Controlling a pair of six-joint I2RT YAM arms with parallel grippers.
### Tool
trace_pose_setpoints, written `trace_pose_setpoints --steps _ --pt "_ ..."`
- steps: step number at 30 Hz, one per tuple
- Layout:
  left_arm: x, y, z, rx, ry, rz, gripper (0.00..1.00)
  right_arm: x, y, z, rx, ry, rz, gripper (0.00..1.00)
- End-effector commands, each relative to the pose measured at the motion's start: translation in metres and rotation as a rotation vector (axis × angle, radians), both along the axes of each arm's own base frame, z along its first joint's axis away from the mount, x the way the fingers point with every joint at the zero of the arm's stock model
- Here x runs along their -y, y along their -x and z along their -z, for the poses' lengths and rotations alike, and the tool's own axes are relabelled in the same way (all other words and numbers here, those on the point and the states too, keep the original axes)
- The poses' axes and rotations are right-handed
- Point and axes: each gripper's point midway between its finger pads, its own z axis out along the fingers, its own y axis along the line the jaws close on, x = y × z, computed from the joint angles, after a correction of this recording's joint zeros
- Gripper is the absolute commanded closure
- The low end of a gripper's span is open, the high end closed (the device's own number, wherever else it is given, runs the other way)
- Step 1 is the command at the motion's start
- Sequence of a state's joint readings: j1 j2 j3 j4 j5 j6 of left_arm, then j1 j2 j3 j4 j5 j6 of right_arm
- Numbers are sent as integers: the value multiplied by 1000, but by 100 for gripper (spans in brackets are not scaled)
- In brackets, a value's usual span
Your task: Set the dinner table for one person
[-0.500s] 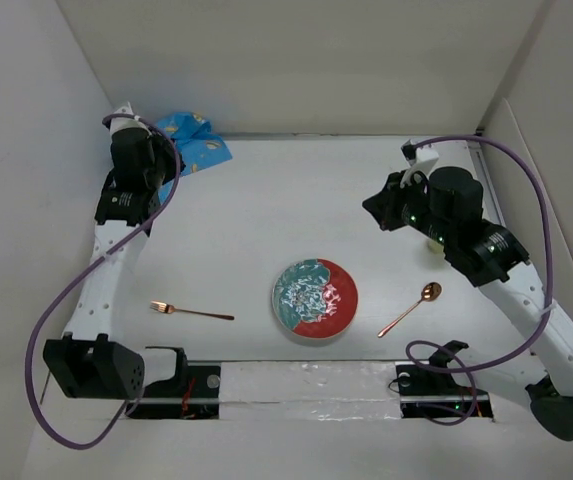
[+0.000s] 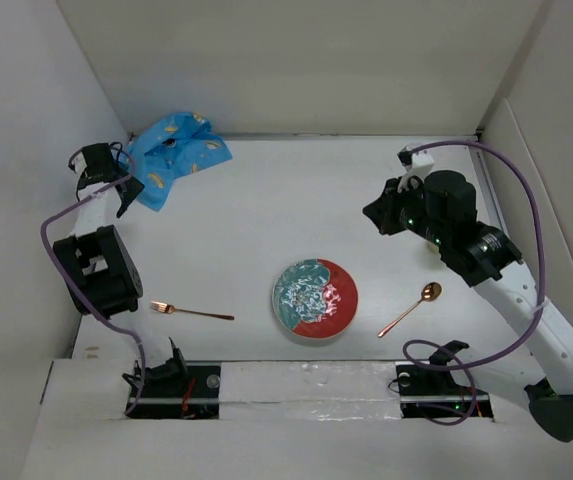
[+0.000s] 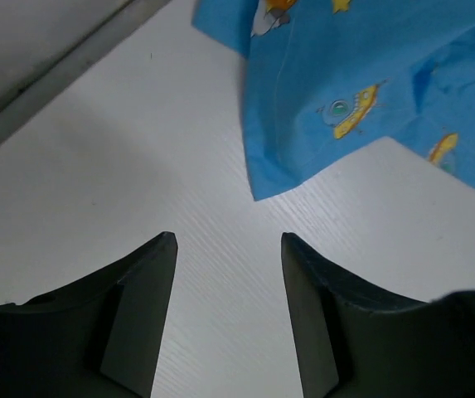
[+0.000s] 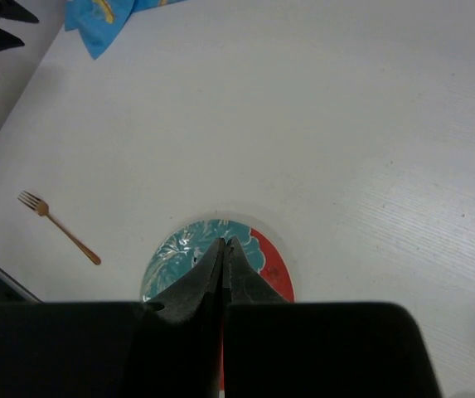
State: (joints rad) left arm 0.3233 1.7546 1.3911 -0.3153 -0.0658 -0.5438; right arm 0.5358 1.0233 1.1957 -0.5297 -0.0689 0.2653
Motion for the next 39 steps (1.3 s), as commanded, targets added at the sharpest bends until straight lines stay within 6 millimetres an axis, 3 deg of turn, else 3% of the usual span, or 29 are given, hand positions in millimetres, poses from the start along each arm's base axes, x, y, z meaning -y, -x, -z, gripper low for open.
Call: trace_pose_setpoints --steps 1,2,3,4,5,8,10,14,20,21,24,25,26,27,32,33,35,36,39 --pt "3 -16 11 -29 8 25 49 -5 -4 -14 52 -33 -22 100" --pt "1 -19 28 -68 18 21 49 -7 -5 -13 43 -32 -32 100" --pt "0 -22 24 -58 14 20 49 -7 -4 -11 37 -30 -35 100" --pt "-1 -24 43 -97 28 17 49 -9 -5 -13 35 -28 -42 97" --pt "-2 -30 46 -98 29 18 49 -9 -5 -11 25 -21 -44 95" --pt "2 -44 71 -137 51 44 49 -14 -4 -9 19 -21 -60 77" --pt "6 -47 82 -162 50 58 49 -18 -3 -7 12 -20 -72 73" --pt "11 -58 94 -194 26 80 50 -27 -1 -5 0 -20 -85 68" --pt "19 -60 119 -274 1 102 57 -38 -2 -11 15 -29 -87 68" --pt "24 -60 122 -287 -11 114 59 -42 -1 -11 16 -27 -96 68" --pt "33 -62 128 -318 -28 149 80 -45 -1 -12 21 -28 -101 68" --pt "41 -65 129 -317 -26 170 93 -45 -2 -12 20 -29 -99 68" --pt "52 -69 128 -305 -2 201 100 -45 -2 -12 21 -27 -98 68" --pt "56 -70 127 -299 16 215 100 -45 -3 -13 24 -29 -97 68" --pt "145 -86 96 -184 83 408 100 -46 -9 -12 28 -18 -80 67" --pt "182 -87 90 -167 83 481 100 -46 -10 -14 34 -18 -79 66" --pt "224 -89 74 -132 99 561 100 -46 -12 -15 36 -14 -76 66" --pt "263 -83 70 -121 115 636 100 -46 -13 -16 39 -13 -74 65" --pt "332 -71 57 -76 186 761 100 -43 -14 -19 51 -12 -60 64"
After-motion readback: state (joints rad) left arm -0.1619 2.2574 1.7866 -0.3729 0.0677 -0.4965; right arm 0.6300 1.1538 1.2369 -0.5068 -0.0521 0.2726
